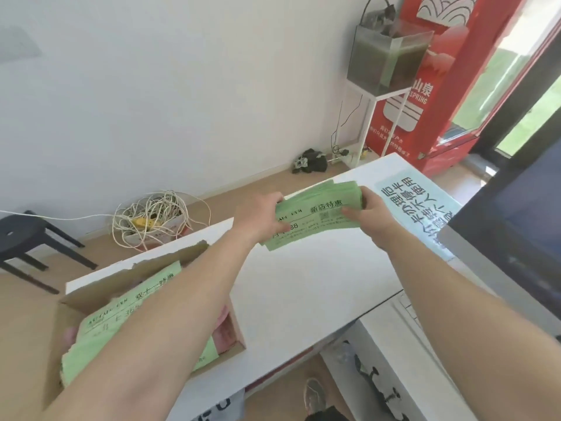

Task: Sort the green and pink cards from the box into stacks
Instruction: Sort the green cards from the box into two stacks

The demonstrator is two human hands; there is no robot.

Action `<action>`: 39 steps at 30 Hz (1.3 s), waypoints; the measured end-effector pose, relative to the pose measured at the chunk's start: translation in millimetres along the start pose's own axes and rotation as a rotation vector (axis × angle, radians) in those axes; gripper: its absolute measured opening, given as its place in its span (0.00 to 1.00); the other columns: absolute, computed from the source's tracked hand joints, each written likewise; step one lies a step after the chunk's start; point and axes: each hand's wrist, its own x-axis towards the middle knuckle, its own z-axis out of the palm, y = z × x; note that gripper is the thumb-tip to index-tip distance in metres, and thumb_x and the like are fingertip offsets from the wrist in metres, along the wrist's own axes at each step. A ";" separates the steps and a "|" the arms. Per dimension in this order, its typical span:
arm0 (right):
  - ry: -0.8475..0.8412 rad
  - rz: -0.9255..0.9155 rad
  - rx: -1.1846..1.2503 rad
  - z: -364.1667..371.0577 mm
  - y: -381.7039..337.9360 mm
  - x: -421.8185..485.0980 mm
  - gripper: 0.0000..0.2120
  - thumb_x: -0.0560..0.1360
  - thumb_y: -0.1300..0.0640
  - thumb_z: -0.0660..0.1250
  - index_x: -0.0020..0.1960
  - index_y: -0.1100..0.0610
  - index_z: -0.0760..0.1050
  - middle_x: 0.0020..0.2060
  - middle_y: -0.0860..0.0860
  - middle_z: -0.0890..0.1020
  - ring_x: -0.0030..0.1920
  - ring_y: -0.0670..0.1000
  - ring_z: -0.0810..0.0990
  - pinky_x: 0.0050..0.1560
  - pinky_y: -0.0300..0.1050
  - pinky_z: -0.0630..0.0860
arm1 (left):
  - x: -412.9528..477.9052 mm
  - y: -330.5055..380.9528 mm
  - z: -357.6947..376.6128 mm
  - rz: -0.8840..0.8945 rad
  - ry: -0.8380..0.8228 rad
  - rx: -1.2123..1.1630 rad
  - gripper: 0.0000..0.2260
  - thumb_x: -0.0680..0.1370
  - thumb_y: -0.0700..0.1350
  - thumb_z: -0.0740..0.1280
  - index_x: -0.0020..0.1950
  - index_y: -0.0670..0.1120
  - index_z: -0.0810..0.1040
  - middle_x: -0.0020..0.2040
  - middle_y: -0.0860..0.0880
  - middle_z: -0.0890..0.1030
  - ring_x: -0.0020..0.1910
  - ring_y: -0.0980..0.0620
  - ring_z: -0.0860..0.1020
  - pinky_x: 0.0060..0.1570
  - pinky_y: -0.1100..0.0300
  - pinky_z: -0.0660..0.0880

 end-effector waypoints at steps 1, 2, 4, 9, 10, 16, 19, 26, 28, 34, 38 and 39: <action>-0.005 0.013 0.022 0.6 17.3 11.8 0.15 0.75 0.71 0.69 0.56 0.55 0.75 0.51 0.53 0.83 0.55 0.58 0.82 0.61 0.59 0.79 | 7.5 1.0 12.6 -0.016 0.022 0.036 0.19 0.69 0.55 0.76 0.57 0.54 0.76 0.48 0.53 0.82 0.48 0.48 0.79 0.39 0.55 0.70; -0.017 0.026 0.043 1.4 33.8 21.7 0.16 0.75 0.72 0.69 0.55 0.53 0.76 0.51 0.53 0.83 0.55 0.57 0.82 0.61 0.58 0.79 | 13.3 1.2 24.5 -0.036 0.041 0.051 0.19 0.70 0.55 0.75 0.58 0.54 0.76 0.48 0.52 0.82 0.48 0.47 0.79 0.39 0.55 0.70; -0.058 0.051 0.073 2.0 61.4 37.4 0.17 0.75 0.73 0.69 0.54 0.52 0.76 0.50 0.53 0.84 0.54 0.55 0.82 0.60 0.54 0.79 | 21.4 -0.8 47.2 -0.075 0.076 0.085 0.18 0.72 0.55 0.74 0.59 0.55 0.75 0.49 0.52 0.82 0.50 0.46 0.79 0.40 0.56 0.69; -0.137 0.085 0.075 -5.2 105.9 54.4 0.16 0.76 0.73 0.68 0.55 0.55 0.76 0.49 0.50 0.84 0.50 0.48 0.83 0.55 0.45 0.78 | 23.7 -0.8 89.3 -0.147 0.064 0.058 0.17 0.73 0.55 0.74 0.59 0.55 0.75 0.49 0.54 0.83 0.50 0.48 0.79 0.42 0.56 0.65; -0.147 0.082 0.073 -6.6 110.1 55.7 0.16 0.76 0.72 0.68 0.56 0.55 0.76 0.49 0.49 0.84 0.50 0.45 0.82 0.54 0.42 0.77 | 23.1 -0.7 93.5 -0.151 0.063 0.041 0.18 0.72 0.55 0.74 0.59 0.55 0.75 0.50 0.55 0.82 0.51 0.49 0.79 0.42 0.56 0.65; -0.183 0.072 0.087 -10.5 118.7 60.6 0.16 0.76 0.70 0.69 0.57 0.52 0.76 0.55 0.53 0.84 0.55 0.49 0.81 0.55 0.42 0.77 | 9.1 -24.6 97.2 -0.233 0.173 -0.264 0.32 0.66 0.53 0.80 0.66 0.52 0.71 0.61 0.57 0.76 0.57 0.56 0.75 0.56 0.57 0.71; -0.223 0.108 0.111 -11.4 122.3 61.6 0.18 0.74 0.70 0.70 0.56 0.50 0.77 0.54 0.54 0.84 0.56 0.52 0.81 0.57 0.48 0.78 | -5.4 -41.7 104.2 -0.396 0.152 -0.538 0.33 0.66 0.47 0.81 0.66 0.51 0.68 0.60 0.59 0.76 0.59 0.56 0.75 0.57 0.58 0.71; -0.249 0.062 0.091 -4.8 128.9 63.9 0.19 0.73 0.77 0.67 0.53 0.56 0.71 0.47 0.53 0.80 0.47 0.49 0.79 0.49 0.45 0.77 | 0.3 -42.3 126.1 -0.575 0.148 -0.869 0.28 0.70 0.35 0.76 0.63 0.49 0.65 0.57 0.51 0.77 0.59 0.50 0.78 0.56 0.57 0.73; -0.269 0.028 0.073 -7.3 130.8 64.5 0.19 0.72 0.77 0.69 0.52 0.56 0.71 0.46 0.53 0.79 0.46 0.50 0.78 0.50 0.47 0.76 | 2.3 -40.8 129.2 -0.562 0.144 -0.895 0.30 0.70 0.33 0.75 0.62 0.51 0.63 0.58 0.49 0.77 0.55 0.50 0.79 0.51 0.59 0.74; -0.352 -0.066 -0.045 -19.2 132.7 67.5 0.15 0.71 0.75 0.70 0.50 0.59 0.73 0.39 0.48 0.77 0.39 0.48 0.74 0.44 0.48 0.73 | 2.8 -38.8 126.7 -0.483 0.098 -0.970 0.27 0.70 0.27 0.73 0.63 0.44 0.69 0.50 0.49 0.81 0.46 0.55 0.79 0.42 0.71 0.75; -0.369 -0.052 -0.026 -22.4 134.7 67.5 0.15 0.71 0.75 0.69 0.52 0.61 0.73 0.41 0.51 0.77 0.41 0.50 0.75 0.45 0.50 0.73 | -3.0 -38.2 128.8 -0.478 0.070 -0.959 0.25 0.69 0.29 0.75 0.58 0.46 0.69 0.47 0.51 0.80 0.40 0.60 0.78 0.41 0.69 0.75; -0.375 -0.047 -0.023 -22.9 135.4 68.0 0.15 0.71 0.75 0.69 0.52 0.60 0.73 0.41 0.51 0.77 0.41 0.50 0.75 0.45 0.50 0.73 | -3.9 -38.6 129.3 -0.470 0.058 -0.962 0.25 0.67 0.31 0.76 0.57 0.47 0.70 0.47 0.51 0.80 0.40 0.60 0.78 0.41 0.69 0.75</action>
